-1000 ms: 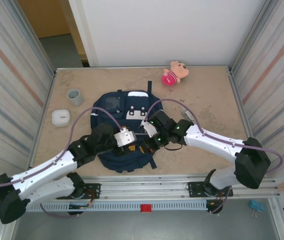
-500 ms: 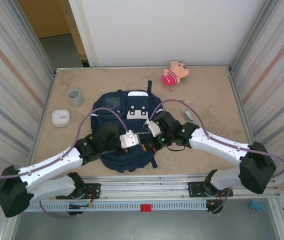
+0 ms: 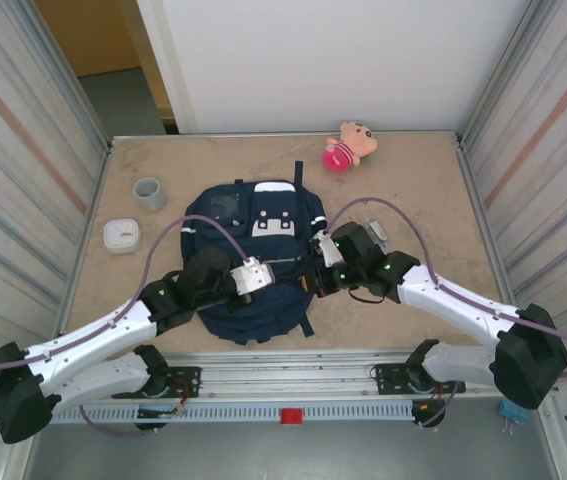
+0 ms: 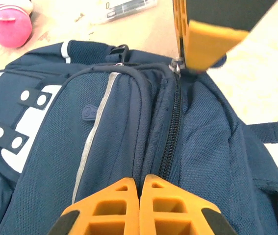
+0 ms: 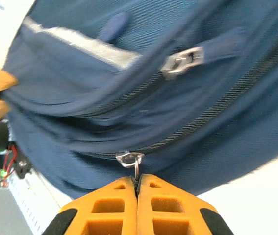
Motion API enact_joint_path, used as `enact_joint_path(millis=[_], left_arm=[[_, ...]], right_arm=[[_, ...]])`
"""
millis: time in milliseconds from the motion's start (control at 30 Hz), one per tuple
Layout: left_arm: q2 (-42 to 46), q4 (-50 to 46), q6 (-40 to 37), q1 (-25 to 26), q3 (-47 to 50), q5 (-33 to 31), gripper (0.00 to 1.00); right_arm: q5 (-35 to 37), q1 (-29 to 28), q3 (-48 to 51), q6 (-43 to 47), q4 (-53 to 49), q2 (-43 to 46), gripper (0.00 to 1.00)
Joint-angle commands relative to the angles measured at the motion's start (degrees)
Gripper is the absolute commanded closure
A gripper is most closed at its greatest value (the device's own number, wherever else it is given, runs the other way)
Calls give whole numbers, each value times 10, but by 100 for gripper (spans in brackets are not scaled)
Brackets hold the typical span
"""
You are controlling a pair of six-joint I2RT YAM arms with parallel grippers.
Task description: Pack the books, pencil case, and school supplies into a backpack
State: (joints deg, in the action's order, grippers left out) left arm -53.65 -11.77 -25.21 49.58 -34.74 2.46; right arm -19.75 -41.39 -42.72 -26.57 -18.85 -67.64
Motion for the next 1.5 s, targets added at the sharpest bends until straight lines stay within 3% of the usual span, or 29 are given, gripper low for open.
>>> enact_joint_path(millis=[0, 167, 233, 300, 367, 500, 667, 733, 800, 900, 967, 1067, 1200, 1467], left_arm=[[17, -62, 22, -6, -11, -79, 100], [7, -110, 45, -1, -19, -138, 96], [12, -112, 46, 7, -19, -140, 82], [22, -104, 46, 16, -22, -94, 60], [31, -77, 54, 29, -24, -47, 47], [20, -10, 49, 61, -19, -39, 41], [-51, -14, 25, 63, -42, -34, 36], [-75, -9, 20, 64, -48, -47, 38], [-94, -2, 16, 63, -54, -62, 48], [-95, 8, 8, 64, -52, -51, 80], [-83, 12, -3, 63, -44, -28, 94], [-62, 12, -13, 63, -30, -16, 100], [-31, 10, -24, 62, -12, -9, 100], [61, 12, -40, 51, 24, 41, 100]], right_arm=[[1, 22, 18, 4, 1, 17, 100], [-98, 8, 25, 10, 51, 21, 100], [-101, -11, 24, 13, 56, 21, 100], [-96, -30, 17, 14, 54, 18, 100], [-92, -43, 13, 14, 54, 16, 100], [-85, -59, 8, 11, 54, 16, 100], [-84, -63, 3, 12, 51, 14, 100], [-87, -63, 1, 13, 48, 14, 100], [-87, -63, -1, 15, 46, 17, 100], [-70, -56, -1, 13, 37, 19, 100], [-62, -38, 4, 6, 35, 19, 100], [-76, -7, 17, -8, 51, 20, 100], [-62, 4, 20, -9, 53, 25, 100], [-7, 81, 22, -13, 52, -3, 100]])
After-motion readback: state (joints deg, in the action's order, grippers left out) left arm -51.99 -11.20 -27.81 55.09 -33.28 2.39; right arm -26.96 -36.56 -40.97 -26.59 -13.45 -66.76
